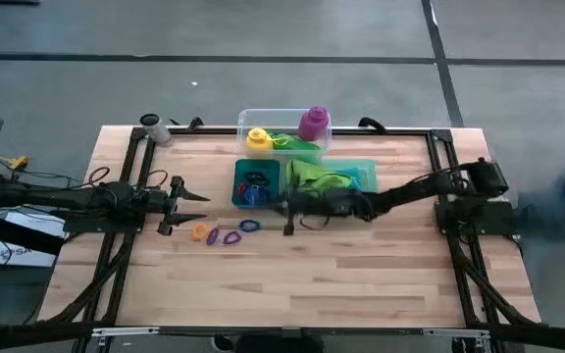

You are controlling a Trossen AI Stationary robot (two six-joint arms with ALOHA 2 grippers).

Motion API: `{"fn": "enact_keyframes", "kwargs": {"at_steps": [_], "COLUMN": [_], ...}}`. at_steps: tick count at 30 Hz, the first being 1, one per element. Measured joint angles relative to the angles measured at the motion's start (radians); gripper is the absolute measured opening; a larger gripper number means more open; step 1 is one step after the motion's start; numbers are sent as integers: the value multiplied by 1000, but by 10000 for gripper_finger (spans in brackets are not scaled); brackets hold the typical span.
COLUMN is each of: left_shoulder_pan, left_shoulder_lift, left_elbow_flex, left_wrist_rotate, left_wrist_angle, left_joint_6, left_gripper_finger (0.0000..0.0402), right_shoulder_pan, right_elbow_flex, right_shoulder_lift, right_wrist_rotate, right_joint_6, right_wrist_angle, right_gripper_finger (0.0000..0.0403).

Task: Pick & Place Sports Items
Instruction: Put the right blue spring keychain into the blue bin, then put the yellow spring keychain into the blue bin

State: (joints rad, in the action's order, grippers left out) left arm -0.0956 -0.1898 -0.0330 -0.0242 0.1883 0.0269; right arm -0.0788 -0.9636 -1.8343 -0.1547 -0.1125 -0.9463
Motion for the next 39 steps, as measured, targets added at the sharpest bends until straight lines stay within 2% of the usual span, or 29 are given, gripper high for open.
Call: {"fn": "enact_keyframes", "kwargs": {"at_steps": [8, 13, 18, 21, 25, 30, 34, 39], "left_shoulder_pan": [0, 0, 0, 0, 0, 0, 0, 0], "left_shoulder_lift": [0, 0, 0, 0, 0, 0, 0, 0], "left_elbow_flex": [0, 0, 0, 0, 0, 0, 0, 0], "left_wrist_rotate": [0, 0, 0, 0, 0, 0, 0, 0], "left_wrist_angle": [0, 0, 0, 0, 0, 0, 0, 0], "left_joint_6": [0, 0, 0, 0, 0, 0, 0, 0], "left_gripper_finger": [236, 236, 236, 236, 236, 236, 236, 236], "right_shoulder_pan": [153, 204, 220, 217, 207, 196, 189, 162], "right_elbow_flex": [0, 0, 0, 0, 0, 0, 0, 0], "right_shoulder_lift": [-26, -61, -98, -105, -105, -105, -105, -105], "right_wrist_rotate": [5, 50, 46, 9, -31, -28, -26, -23], "right_joint_6": [259, 320, 329, 326, 319, 319, 319, 318], "right_wrist_angle": [32, 104, 120, 126, 128, 128, 127, 81], "right_gripper_finger": [1, 1, 4, 28, 88, 150, 178, 188]}}
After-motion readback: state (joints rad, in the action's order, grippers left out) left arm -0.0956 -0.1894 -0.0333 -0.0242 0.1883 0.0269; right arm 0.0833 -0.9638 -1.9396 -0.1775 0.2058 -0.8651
